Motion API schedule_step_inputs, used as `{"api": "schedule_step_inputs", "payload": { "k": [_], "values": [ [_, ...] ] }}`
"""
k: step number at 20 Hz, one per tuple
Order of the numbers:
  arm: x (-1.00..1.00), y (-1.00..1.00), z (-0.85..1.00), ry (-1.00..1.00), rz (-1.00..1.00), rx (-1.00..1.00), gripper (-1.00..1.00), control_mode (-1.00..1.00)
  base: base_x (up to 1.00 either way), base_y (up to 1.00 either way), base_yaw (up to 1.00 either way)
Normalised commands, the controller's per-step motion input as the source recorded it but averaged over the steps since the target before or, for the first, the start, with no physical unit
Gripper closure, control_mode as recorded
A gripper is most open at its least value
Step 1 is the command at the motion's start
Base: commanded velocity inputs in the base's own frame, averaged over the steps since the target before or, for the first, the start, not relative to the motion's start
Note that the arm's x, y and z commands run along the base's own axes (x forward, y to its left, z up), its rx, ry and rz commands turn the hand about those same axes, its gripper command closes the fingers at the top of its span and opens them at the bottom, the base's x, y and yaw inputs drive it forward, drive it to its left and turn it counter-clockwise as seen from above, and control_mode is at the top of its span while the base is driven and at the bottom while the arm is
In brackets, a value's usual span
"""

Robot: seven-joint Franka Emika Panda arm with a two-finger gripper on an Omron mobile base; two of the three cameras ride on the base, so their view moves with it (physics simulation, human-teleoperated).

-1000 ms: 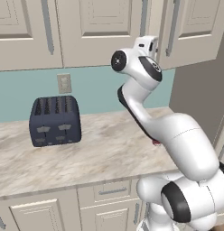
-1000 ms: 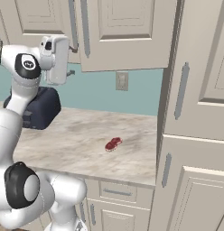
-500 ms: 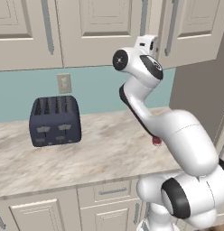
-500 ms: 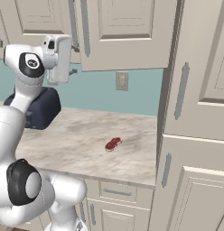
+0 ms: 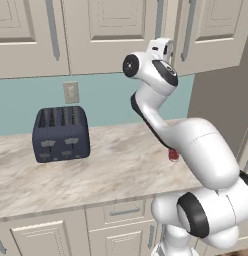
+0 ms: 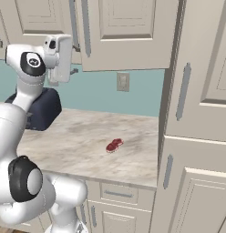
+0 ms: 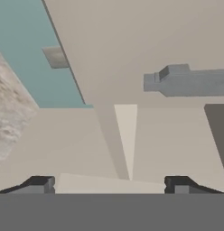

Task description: Retrieve the tupperware from the cabinet, then place the raw meat into the tupperware to avoid contamination.

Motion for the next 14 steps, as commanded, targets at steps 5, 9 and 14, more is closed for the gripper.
{"api": "schedule_step_inputs", "payload": {
  "k": [5,9,14],
  "values": [
    [-0.04,-0.09,-0.01,0.0,-0.03,-0.01,-1.0,-1.0,0.0,0.0,0.0],
    [0.0,0.0,-0.05,0.0,0.0,-0.01,-1.0,-1.0,0.0,0.0,0.0],
    [0.01,0.01,-0.08,0.0,0.0,-0.02,-1.0,-1.0,0.0,0.0,0.0]
  ]
}}
